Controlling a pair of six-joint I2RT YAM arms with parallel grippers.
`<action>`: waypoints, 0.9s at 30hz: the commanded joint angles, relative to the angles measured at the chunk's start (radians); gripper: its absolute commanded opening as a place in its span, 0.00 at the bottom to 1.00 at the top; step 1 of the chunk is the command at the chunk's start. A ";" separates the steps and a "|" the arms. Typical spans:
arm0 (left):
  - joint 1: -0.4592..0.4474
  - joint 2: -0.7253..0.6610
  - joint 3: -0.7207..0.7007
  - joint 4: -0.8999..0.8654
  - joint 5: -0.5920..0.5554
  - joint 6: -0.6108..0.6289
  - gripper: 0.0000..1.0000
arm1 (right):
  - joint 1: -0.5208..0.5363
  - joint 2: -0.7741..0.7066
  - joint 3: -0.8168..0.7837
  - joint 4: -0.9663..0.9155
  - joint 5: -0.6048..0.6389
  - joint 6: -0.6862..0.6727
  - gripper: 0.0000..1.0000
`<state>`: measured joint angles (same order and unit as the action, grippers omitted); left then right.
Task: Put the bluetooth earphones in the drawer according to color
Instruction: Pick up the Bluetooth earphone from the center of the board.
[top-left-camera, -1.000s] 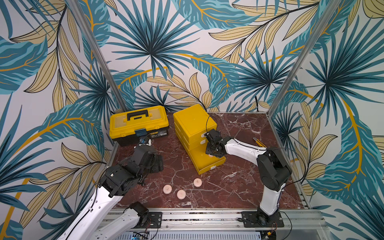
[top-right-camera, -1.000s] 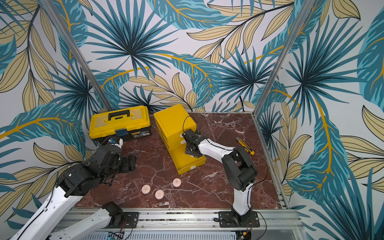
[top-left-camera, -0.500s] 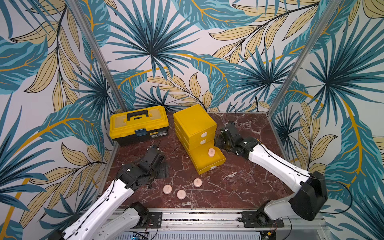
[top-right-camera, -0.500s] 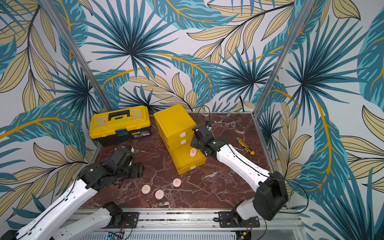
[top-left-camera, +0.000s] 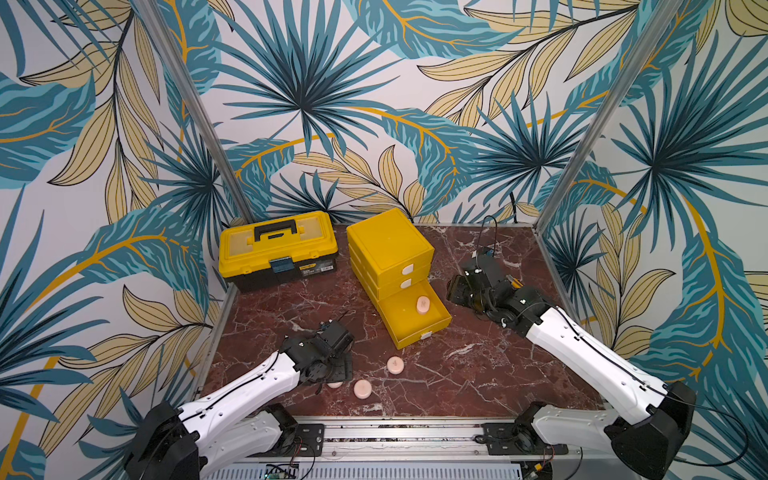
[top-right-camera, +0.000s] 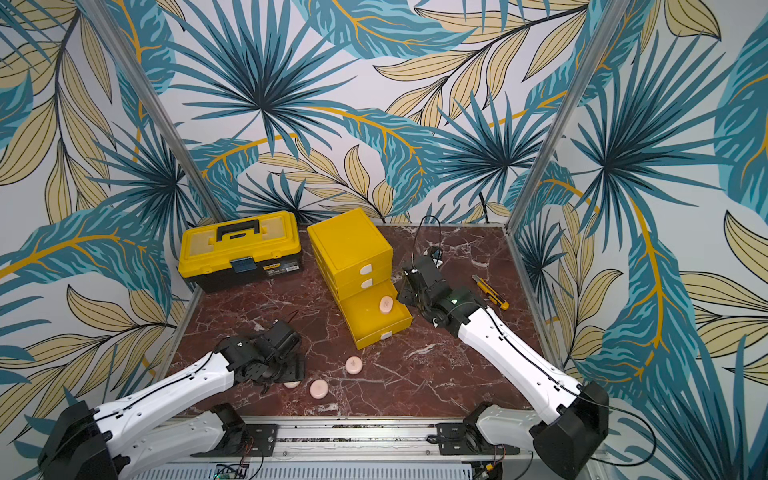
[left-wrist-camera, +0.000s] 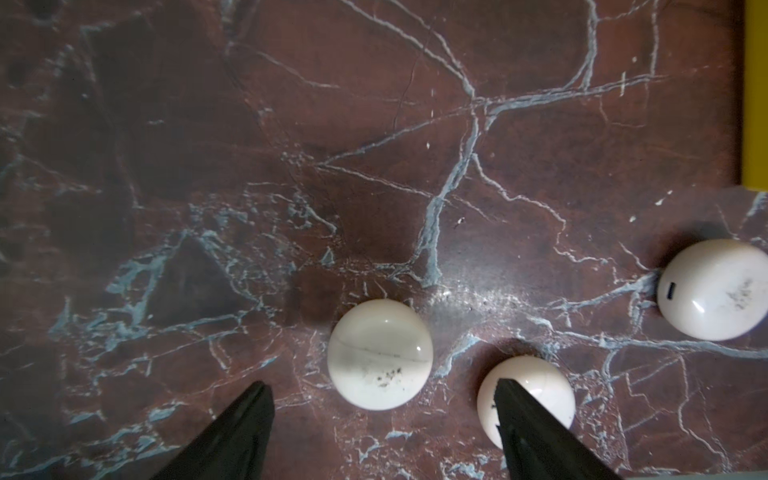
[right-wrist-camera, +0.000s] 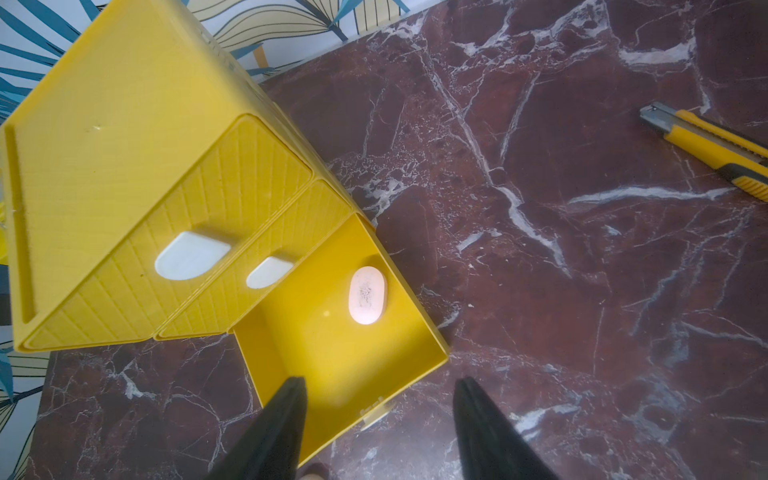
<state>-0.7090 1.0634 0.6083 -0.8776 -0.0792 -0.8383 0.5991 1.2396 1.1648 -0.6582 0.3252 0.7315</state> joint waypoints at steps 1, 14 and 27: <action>-0.006 0.032 -0.018 0.081 -0.020 -0.015 0.87 | 0.001 -0.019 -0.022 -0.031 0.018 -0.012 0.62; -0.006 0.168 -0.004 0.087 -0.081 0.016 0.76 | 0.001 -0.003 -0.007 -0.031 0.002 -0.017 0.62; -0.009 0.101 -0.050 0.034 -0.034 0.015 0.69 | 0.001 -0.005 -0.012 -0.031 0.002 -0.015 0.63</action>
<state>-0.7132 1.1927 0.5869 -0.8120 -0.1226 -0.8268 0.5991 1.2385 1.1648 -0.6643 0.3244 0.7250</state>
